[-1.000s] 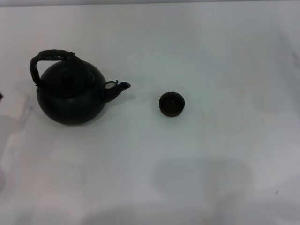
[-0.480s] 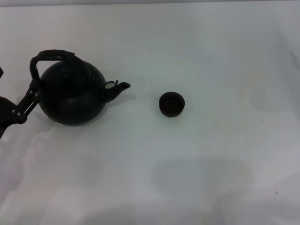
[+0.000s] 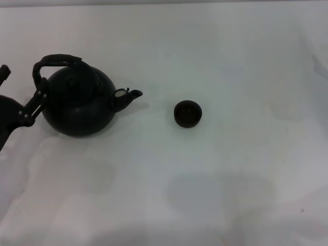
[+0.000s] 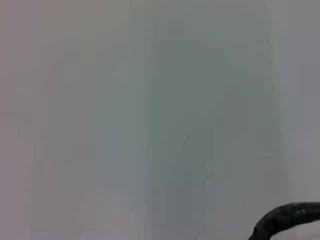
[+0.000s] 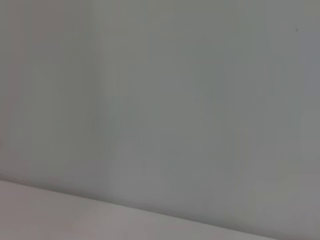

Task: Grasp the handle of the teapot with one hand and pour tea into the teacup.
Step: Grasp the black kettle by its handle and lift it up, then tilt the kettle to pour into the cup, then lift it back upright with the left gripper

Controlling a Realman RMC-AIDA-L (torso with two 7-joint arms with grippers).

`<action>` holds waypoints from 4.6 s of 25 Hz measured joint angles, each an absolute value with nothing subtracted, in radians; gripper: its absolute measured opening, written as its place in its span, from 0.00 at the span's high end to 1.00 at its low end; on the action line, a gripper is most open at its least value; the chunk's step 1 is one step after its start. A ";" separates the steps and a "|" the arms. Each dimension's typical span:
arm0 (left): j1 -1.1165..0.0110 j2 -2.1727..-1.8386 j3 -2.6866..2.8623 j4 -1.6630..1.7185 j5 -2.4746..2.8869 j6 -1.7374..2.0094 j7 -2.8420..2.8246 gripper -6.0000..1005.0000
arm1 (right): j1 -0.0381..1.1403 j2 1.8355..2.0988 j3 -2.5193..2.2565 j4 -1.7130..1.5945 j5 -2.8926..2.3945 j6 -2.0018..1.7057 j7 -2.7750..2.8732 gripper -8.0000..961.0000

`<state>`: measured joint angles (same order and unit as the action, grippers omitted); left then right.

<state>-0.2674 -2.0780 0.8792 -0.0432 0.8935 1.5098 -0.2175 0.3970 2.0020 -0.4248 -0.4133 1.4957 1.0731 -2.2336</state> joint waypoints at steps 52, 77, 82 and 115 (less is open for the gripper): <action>-0.409 -2.084 0.882 -0.023 0.788 1.383 -0.296 0.89 | 0.440 2.006 -0.427 -0.377 1.522 1.000 -2.279 0.11; -0.370 -2.082 1.292 0.672 0.998 0.845 -0.977 0.89 | 0.433 2.006 -0.427 -0.308 1.548 1.085 -2.308 0.11; -0.286 -2.074 1.425 0.904 1.075 0.667 -1.132 0.89 | 0.431 2.006 -0.426 -0.294 1.551 1.089 -2.320 0.11; -0.323 -2.079 1.548 1.274 2.172 0.603 -2.065 0.89 | 0.415 2.006 -0.425 -0.260 1.584 1.125 -2.348 0.11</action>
